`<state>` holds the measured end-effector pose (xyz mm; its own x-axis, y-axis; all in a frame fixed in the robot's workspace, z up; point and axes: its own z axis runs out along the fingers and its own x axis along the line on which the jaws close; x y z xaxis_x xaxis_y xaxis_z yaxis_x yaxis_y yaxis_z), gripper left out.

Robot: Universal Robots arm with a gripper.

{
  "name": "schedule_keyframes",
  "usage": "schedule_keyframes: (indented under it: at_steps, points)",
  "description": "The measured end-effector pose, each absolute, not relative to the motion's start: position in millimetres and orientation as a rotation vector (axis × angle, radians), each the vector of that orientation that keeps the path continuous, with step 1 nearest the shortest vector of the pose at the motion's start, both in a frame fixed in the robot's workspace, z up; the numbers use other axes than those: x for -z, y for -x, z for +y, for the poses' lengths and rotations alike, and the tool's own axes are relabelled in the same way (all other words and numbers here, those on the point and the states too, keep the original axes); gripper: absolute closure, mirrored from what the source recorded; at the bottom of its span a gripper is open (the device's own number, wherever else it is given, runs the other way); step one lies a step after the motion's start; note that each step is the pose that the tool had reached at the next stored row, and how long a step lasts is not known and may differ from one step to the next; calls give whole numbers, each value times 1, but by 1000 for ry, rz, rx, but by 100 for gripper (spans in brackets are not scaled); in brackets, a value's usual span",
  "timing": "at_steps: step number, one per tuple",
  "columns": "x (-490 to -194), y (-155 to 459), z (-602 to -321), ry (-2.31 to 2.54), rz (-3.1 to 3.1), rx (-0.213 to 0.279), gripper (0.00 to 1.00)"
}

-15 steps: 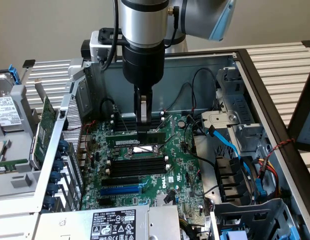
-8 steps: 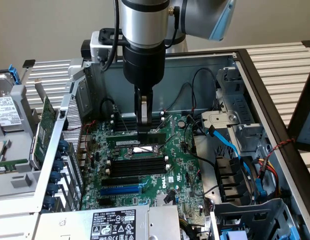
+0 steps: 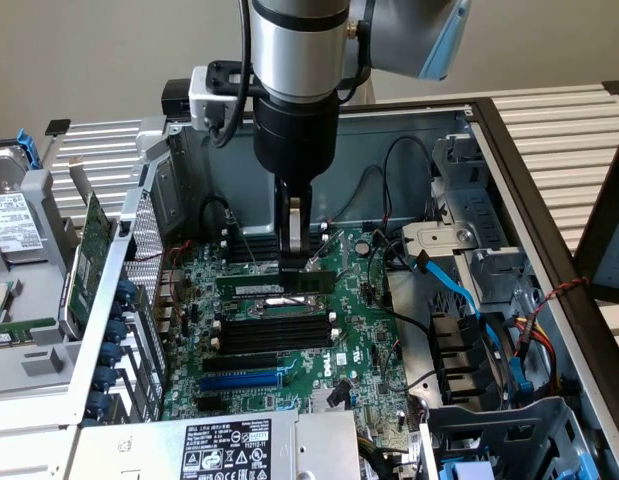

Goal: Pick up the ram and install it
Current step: 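Insert the ram into the slot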

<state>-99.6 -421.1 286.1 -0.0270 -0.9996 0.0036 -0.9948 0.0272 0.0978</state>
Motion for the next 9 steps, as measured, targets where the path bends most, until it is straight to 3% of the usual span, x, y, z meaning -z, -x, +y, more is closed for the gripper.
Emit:
schedule_keyframes:
  at_steps: [9]
  points:
    - [-274, 99, -420, -2135, -2195, 96, 87]
